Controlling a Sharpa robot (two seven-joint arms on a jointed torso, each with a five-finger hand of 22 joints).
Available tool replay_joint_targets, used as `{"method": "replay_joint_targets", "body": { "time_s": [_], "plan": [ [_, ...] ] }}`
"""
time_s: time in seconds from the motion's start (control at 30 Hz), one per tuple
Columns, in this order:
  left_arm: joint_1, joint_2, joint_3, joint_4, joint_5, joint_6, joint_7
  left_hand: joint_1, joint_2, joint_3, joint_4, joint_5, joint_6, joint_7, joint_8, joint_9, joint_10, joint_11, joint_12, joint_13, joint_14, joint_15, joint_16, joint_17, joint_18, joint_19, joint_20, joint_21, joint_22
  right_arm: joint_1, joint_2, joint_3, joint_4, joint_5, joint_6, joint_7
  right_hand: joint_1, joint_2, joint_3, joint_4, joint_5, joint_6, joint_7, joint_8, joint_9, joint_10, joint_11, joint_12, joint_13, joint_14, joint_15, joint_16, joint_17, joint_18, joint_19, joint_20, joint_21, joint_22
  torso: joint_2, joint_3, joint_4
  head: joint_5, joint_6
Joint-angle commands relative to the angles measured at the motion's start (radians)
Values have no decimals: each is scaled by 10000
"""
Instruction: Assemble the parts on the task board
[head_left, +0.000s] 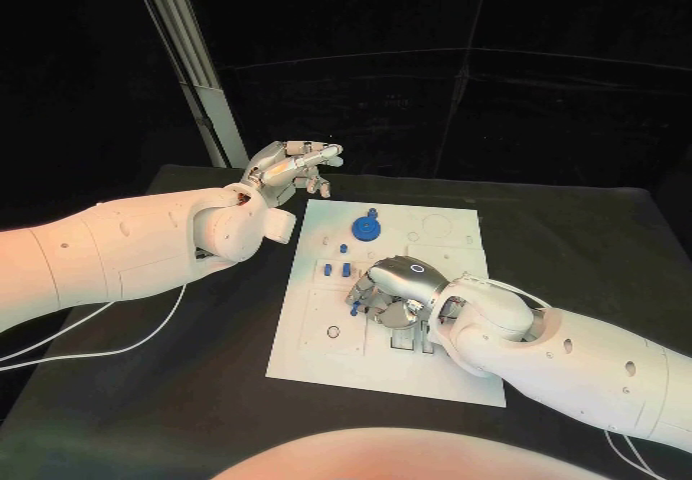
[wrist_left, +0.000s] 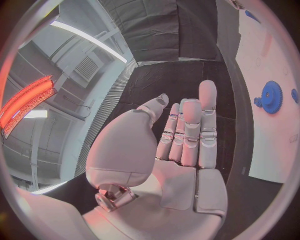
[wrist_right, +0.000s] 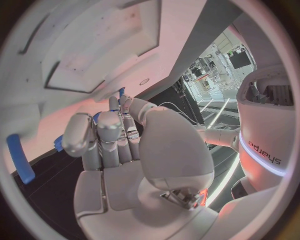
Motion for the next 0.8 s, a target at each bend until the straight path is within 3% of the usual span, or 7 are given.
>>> {"method": "replay_joint_targets", "body": {
  "time_s": [0.03,0.53,0.8],
  "plan": [
    [16,9,8,-7,33,108,20,41,47,-75,8,29,-54,13,64,-10,-82,0,58,6,-68,-11,-60,-8,139,-28,-19,-33,-16,-6,26,-17,26,-290,234,-45,-69,-102,-22,-2,53,-6,57,-17,13,-17,41,-32,14,138,23,36,-1,-56,24,37,36,7,-1,-2,-1,9,-10],
    [16,29,8,-105,33,176,-52,41,50,-82,11,28,-60,15,65,-11,-90,3,62,6,-70,-10,-60,-15,138,-26,-18,-37,-20,-8,52,-28,113,-352,145,87,-345,-282,-324,78,206,-103,51,-35,-6,-120,52,-112,-6,109,43,145,21,-58,-14,66,89,68,-3,-4,-1,20,-35],
    [15,55,7,-196,33,232,-129,36,55,-115,25,14,-81,26,70,-14,-120,13,78,2,-86,-3,-69,-55,136,-21,-13,-55,-36,-8,35,-31,104,-353,-157,118,-538,-488,-477,142,307,-573,213,-74,-71,-728,235,-315,-84,-69,183,-181,-507,15,-292,168,-116,-314,-7,-6,-5,9,-23]
  ]
}}
